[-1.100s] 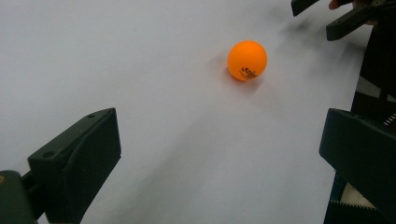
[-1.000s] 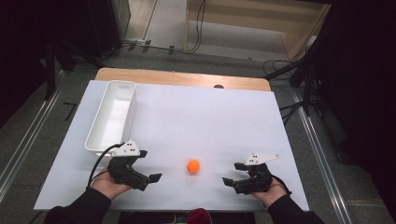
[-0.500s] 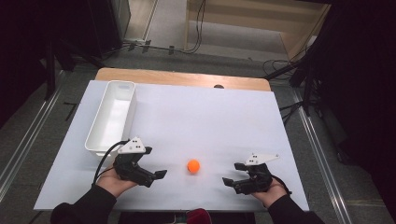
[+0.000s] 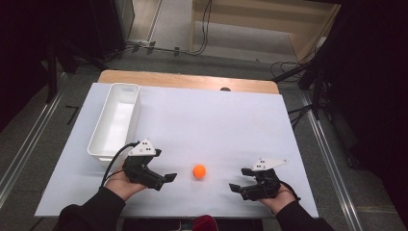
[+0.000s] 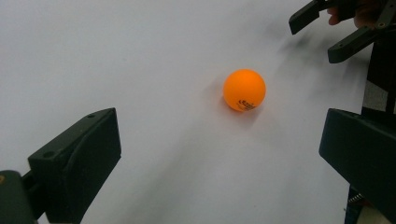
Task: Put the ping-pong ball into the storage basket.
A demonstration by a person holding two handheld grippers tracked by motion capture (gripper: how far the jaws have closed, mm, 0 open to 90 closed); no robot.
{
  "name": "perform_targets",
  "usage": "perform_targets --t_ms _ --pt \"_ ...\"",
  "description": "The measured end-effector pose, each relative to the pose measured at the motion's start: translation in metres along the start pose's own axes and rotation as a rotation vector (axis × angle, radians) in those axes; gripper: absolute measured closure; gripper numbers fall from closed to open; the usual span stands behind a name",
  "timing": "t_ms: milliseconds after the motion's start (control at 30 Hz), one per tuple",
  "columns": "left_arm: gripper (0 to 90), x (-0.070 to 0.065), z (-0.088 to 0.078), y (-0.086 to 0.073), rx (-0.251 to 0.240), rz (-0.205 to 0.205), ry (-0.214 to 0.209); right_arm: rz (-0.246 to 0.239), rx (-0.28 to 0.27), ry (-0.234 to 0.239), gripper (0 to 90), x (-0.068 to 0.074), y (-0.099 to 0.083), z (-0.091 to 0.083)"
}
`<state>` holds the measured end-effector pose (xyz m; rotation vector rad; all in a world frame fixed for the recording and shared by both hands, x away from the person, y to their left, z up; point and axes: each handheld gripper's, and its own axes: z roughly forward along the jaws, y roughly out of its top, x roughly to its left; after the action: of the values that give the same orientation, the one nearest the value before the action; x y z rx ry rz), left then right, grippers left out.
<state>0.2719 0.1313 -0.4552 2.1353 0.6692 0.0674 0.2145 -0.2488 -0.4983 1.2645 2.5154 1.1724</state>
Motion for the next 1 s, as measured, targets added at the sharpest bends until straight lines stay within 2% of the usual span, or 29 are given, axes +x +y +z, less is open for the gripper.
perform_targets --t_ms 1000 --pt "0.0 -0.006 0.025 0.020 -0.006 0.031 -0.021 -0.006 -0.006 -0.004 19.5 0.000 0.000 0.000"
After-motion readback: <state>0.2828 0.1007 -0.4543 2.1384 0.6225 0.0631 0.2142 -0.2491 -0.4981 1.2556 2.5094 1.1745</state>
